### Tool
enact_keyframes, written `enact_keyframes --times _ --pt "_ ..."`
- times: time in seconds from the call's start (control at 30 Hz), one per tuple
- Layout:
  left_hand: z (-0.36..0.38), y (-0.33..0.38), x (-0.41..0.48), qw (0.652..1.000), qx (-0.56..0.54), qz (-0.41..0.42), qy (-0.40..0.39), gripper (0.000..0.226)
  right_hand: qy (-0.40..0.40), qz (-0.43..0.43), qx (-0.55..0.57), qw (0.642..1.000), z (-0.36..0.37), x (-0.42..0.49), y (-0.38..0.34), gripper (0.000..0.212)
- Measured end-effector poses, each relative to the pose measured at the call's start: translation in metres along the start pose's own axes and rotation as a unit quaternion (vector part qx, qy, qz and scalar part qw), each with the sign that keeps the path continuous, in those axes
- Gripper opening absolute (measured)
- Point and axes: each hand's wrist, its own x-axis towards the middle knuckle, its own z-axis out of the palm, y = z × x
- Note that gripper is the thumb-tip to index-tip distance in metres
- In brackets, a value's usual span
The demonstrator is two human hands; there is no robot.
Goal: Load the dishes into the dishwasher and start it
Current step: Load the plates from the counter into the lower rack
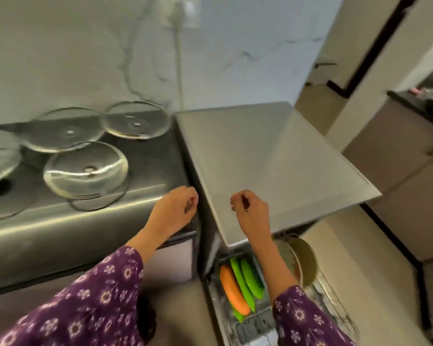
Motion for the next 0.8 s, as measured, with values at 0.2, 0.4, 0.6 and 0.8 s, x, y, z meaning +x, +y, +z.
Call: enact_keyframes --times 0.2,0.4,0.6,0.8 --pt "-0.104 -0.116 -0.094 0.990 0.057 -0.116 0.062 0.013 -0.143 -0.068 0.038 0.987 0.136 -0.011 -0.117 0.029" --pt "-0.185 -0.214 -0.184 0.951 0.085 -0.265 0.133 0.011 -0.271 -0.136 0.021 0.953 0.278 -0.045 -0.202 0.031" --pt "-0.245 -0.291 -0.281 0.896 0.108 -0.384 0.197 0.008 -0.382 -0.168 -0.005 0.909 0.397 -0.089 -0.271 0.026" --pt "-0.275 -0.343 -0.345 0.853 0.095 -0.460 0.227 0.010 -0.425 -0.227 -0.045 0.875 0.493 -0.127 -0.338 0.023"
